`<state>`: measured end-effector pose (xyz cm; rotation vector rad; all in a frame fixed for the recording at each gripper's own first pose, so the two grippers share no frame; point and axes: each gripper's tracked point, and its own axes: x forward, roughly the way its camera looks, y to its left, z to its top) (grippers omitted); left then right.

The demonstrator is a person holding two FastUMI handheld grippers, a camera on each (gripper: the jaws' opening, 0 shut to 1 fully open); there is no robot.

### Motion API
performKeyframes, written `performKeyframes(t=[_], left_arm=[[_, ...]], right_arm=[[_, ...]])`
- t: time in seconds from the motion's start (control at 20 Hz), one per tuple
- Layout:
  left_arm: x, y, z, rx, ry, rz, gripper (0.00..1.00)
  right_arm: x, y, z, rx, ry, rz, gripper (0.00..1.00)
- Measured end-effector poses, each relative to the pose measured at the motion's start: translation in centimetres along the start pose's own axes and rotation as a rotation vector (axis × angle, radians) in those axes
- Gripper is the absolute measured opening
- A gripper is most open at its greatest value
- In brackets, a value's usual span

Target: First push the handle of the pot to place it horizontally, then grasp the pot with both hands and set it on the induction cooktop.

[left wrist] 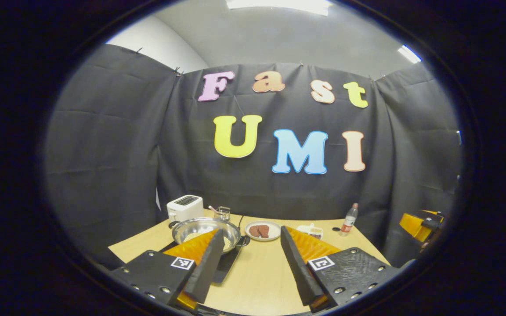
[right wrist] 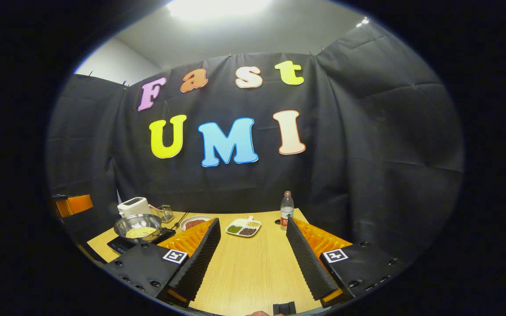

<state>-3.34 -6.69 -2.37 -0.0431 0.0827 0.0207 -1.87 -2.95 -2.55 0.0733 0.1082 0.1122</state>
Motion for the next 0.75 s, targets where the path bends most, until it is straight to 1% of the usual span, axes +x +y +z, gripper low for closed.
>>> performKeyframes(t=[0.05, 0.1, 0.15, 0.2, 0.25, 0.3, 0.35, 0.4, 0.5, 0.65, 0.7, 0.75], left_arm=[[-0.3, 0.6, 0.1, -0.002, -0.003, -0.012, 0.76], [-0.8, 1.2, 0.3, 0.004, -0.009, -0.019, 0.76], [-1.3, 2.0, 0.4, 0.006, -0.016, -0.026, 0.76], [-1.7, 2.3, 0.2, -0.002, -0.019, -0.048, 0.76], [-2.0, 2.3, -0.1, -0.014, -0.019, -0.076, 0.76], [-2.1, 2.7, -0.6, -0.024, -0.007, -0.089, 0.77], [-2.1, 3.5, -1.2, -0.033, 0.004, -0.088, 0.77], [-2.3, 4.0, -1.2, -0.042, 0.007, -0.091, 0.76], [-2.4, 4.8, -0.8, -0.048, -0.010, -0.096, 0.76], [-2.6, 6.1, -1.5, -0.051, 0.008, -0.079, 0.76], [-2.8, 6.4, -1.5, -0.060, 0.008, -0.080, 0.76], [-2.8, 6.9, -1.4, -0.065, 0.010, -0.075, 0.76]], right_arm=[[-0.4, 0.8, -0.2, 0.004, 0.010, -0.002, 0.96], [-0.9, 1.4, -0.2, 0.001, 0.011, -0.004, 0.93], [-1.1, 1.8, 0.0, -0.016, -0.002, -0.003, 0.93], [-1.2, 2.0, 0.3, -0.035, -0.018, -0.015, 0.96], [-1.2, 2.2, 0.6, -0.045, -0.031, -0.026, 0.92], [-1.2, 2.8, 0.9, -0.047, -0.042, -0.030, 0.96], [-1.1, 3.3, 1.0, -0.042, -0.042, -0.036, 0.92], [-1.2, 3.8, 1.2, -0.034, -0.043, -0.036, 0.96], [-1.2, 4.9, 1.4, -0.025, -0.039, -0.027, 0.96], [-0.8, 6.5, 1.5, -0.045, -0.030, 0.008, 0.96], [-0.7, 7.0, 1.6, -0.053, -0.028, 0.014, 0.93], [-0.6, 7.4, 1.7, -0.059, -0.026, 0.019, 0.93]])
